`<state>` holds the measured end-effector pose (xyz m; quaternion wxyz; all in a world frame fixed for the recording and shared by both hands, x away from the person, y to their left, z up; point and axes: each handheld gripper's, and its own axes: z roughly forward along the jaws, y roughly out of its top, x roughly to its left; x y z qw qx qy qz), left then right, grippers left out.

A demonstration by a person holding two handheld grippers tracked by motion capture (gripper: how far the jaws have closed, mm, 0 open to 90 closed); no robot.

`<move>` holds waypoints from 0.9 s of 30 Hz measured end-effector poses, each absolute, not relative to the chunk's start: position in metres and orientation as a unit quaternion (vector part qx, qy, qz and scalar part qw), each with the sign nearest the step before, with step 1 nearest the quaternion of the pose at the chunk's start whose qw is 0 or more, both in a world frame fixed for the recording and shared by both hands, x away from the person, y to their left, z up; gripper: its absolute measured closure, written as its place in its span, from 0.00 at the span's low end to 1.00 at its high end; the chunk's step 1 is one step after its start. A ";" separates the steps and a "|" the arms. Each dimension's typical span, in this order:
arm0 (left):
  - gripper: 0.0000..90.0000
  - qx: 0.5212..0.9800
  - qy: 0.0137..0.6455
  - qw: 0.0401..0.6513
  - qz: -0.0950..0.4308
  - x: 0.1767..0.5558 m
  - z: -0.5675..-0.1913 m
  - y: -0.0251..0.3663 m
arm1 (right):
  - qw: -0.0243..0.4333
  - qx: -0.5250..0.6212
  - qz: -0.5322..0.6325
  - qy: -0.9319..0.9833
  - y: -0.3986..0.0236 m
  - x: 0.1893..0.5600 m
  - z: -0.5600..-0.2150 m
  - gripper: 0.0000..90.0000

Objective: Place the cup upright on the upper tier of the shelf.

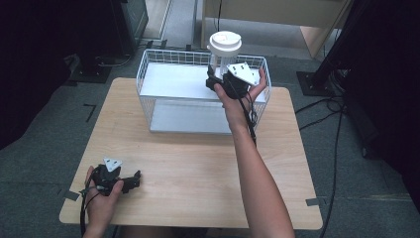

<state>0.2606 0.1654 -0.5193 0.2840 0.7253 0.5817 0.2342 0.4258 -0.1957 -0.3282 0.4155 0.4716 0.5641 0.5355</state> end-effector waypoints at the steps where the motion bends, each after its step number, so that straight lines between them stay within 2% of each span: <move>1: 0.00 0.726 0.581 0.283 0.234 0.261 -0.519 0.166 | 0.414 0.471 0.534 0.567 -0.196 0.424 -0.330 0.11; 15: 0.00 0.726 0.582 0.284 0.234 0.261 -0.519 0.165 | 0.405 0.467 0.511 0.598 -0.201 0.411 -0.358 0.16; 27: 0.00 0.726 0.582 0.284 0.234 0.261 -0.519 0.165 | 0.397 0.481 0.508 0.594 -0.195 0.416 -0.364 0.22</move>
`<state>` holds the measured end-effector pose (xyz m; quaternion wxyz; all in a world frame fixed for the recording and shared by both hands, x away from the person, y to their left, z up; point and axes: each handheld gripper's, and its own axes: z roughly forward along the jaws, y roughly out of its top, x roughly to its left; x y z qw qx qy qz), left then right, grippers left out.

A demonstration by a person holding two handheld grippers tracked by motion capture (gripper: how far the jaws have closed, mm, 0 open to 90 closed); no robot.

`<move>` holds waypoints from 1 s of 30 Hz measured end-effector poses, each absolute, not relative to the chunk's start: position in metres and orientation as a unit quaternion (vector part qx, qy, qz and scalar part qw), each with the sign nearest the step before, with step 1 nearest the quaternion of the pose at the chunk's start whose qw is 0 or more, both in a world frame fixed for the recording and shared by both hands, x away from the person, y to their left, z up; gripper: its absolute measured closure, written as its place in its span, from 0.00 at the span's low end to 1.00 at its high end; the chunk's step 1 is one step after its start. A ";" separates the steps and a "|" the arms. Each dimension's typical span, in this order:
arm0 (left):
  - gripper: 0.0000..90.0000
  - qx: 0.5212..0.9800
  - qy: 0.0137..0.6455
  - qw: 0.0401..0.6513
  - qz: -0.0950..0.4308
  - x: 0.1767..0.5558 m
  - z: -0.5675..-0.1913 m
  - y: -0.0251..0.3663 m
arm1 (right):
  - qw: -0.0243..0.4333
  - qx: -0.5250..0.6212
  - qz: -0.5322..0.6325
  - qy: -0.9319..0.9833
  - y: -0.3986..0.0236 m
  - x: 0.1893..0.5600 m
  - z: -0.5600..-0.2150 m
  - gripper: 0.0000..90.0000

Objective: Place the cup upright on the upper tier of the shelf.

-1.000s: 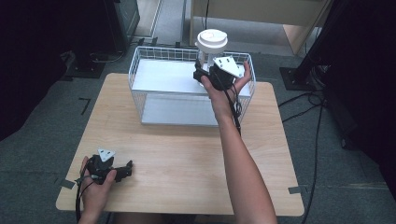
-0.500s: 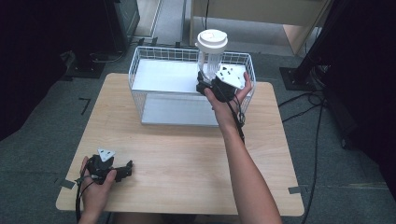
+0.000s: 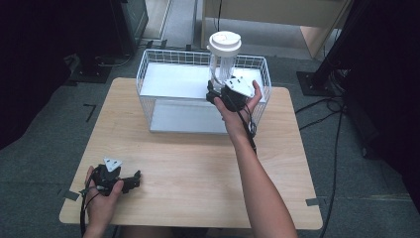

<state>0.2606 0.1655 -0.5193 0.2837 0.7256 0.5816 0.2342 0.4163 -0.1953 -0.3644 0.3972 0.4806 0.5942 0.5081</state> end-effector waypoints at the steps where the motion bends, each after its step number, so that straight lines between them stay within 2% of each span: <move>1: 0.00 0.726 0.582 0.284 0.234 0.261 -0.519 0.165 | 0.397 0.480 0.508 0.594 -0.195 0.417 -0.365 0.22; 13: 0.00 0.726 0.582 0.284 0.234 0.261 -0.519 0.165 | 0.380 0.481 0.516 0.598 -0.196 0.423 -0.364 0.19; 17: 0.00 0.726 0.581 0.283 0.234 0.261 -0.519 0.166 | 0.372 0.474 0.524 0.602 -0.199 0.418 -0.362 0.16; 30: 0.00 0.726 0.581 0.284 0.234 0.261 -0.519 0.165 | 0.390 0.447 0.510 0.623 -0.211 0.388 -0.367 0.16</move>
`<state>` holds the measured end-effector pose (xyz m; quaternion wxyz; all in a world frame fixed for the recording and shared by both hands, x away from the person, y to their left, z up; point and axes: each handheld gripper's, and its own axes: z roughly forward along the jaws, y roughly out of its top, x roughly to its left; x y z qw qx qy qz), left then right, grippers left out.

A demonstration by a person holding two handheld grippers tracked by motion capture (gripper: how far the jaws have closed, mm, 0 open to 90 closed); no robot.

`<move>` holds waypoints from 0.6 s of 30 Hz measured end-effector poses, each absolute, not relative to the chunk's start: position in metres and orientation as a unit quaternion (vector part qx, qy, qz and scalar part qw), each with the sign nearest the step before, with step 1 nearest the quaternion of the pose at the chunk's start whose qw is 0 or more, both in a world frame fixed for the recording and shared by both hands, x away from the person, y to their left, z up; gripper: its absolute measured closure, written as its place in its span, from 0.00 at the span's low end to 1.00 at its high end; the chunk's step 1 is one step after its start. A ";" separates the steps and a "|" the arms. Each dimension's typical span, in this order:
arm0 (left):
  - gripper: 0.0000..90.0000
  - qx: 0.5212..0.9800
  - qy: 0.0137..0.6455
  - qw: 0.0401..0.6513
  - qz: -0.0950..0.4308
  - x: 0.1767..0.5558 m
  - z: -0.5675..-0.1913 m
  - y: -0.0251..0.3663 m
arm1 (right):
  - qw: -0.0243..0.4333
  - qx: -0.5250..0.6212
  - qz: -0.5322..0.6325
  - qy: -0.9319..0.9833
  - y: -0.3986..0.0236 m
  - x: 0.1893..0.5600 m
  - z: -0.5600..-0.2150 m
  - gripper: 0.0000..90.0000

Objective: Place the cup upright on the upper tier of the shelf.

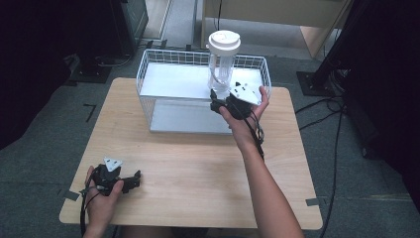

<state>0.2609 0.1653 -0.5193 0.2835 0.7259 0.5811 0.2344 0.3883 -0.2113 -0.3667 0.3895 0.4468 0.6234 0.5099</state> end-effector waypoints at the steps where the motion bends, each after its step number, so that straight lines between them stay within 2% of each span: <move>1: 0.00 0.726 0.581 0.284 0.235 0.261 -0.519 0.165 | 0.393 0.445 0.510 0.622 -0.213 0.385 -0.367 0.16; 18: 0.00 0.726 0.581 0.284 0.235 0.261 -0.519 0.165 | 0.391 0.440 0.521 0.618 -0.244 0.332 -0.383 0.16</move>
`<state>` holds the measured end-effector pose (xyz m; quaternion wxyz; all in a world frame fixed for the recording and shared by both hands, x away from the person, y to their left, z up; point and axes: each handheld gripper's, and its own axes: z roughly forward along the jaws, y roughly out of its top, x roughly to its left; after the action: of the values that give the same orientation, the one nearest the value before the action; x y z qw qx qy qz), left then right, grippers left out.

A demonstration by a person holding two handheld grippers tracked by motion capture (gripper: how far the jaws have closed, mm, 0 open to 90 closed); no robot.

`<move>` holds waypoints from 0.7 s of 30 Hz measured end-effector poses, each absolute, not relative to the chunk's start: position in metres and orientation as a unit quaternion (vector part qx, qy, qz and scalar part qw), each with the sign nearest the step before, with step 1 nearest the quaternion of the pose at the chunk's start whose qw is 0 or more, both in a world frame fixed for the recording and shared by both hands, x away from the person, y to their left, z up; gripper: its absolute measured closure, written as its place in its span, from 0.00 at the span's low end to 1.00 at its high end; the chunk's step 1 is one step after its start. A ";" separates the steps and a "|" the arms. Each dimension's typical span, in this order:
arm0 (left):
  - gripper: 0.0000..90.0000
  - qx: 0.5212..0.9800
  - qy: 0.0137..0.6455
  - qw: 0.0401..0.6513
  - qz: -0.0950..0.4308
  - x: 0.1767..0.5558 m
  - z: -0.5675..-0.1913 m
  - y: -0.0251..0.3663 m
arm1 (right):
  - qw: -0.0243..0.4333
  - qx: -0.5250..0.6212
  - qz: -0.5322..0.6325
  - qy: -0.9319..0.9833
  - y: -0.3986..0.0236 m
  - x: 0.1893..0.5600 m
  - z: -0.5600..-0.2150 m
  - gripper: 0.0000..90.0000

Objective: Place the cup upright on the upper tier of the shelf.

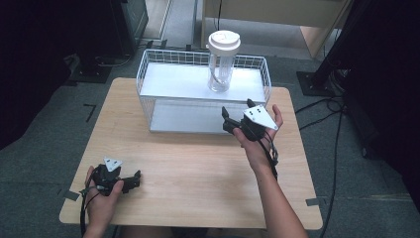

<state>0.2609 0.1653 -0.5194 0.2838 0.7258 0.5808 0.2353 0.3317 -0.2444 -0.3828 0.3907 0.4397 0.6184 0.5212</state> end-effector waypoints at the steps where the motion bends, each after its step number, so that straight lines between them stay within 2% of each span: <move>1: 0.00 0.726 0.581 0.284 0.235 0.261 -0.519 0.165 | 0.393 0.440 0.520 0.618 -0.247 0.329 -0.384 0.16; 21: 0.00 0.726 0.581 0.283 0.234 0.261 -0.519 0.165 | 0.393 0.490 0.502 0.594 -0.302 0.286 -0.421 0.16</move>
<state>0.2608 0.1653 -0.5193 0.2831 0.7262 0.5810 0.2343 0.2864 -0.3020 -0.4208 0.3931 0.4903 0.5940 0.5022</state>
